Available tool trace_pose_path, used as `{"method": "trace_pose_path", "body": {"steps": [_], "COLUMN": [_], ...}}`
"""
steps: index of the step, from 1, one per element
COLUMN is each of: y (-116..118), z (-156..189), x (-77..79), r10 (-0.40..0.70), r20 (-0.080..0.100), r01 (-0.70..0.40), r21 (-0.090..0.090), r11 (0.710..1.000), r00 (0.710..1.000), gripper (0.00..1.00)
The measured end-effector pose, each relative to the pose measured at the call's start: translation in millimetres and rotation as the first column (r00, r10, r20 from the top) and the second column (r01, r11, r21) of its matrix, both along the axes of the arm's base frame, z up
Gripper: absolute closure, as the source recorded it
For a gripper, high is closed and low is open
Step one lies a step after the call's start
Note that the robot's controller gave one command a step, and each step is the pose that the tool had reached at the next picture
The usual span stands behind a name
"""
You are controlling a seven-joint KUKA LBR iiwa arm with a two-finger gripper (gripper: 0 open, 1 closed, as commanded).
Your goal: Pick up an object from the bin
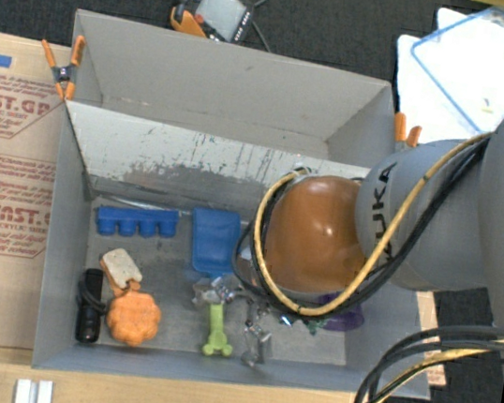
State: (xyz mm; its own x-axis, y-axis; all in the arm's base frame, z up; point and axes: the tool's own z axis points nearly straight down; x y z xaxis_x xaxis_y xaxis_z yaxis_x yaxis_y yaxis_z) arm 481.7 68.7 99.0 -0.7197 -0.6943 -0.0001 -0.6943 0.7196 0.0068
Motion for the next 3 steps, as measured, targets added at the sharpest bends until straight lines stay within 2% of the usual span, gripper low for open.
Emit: {"method": "trace_pose_path", "body": {"steps": [1,2,3], "y": [7.8,46.7,46.6], "z": [-28.4,-29.0,-29.0], "x": [93.7,16.4,16.5], "r10": [0.397,0.252,0.252], "r20": [0.023,0.003,0.003], "r01": [-0.397,-0.252,-0.252], "r21": [-0.01,0.001,0.0], "r11": [0.918,0.968,0.968], "r00": [0.917,0.968,0.968], "gripper": [0.0,1.0,1.0]}}
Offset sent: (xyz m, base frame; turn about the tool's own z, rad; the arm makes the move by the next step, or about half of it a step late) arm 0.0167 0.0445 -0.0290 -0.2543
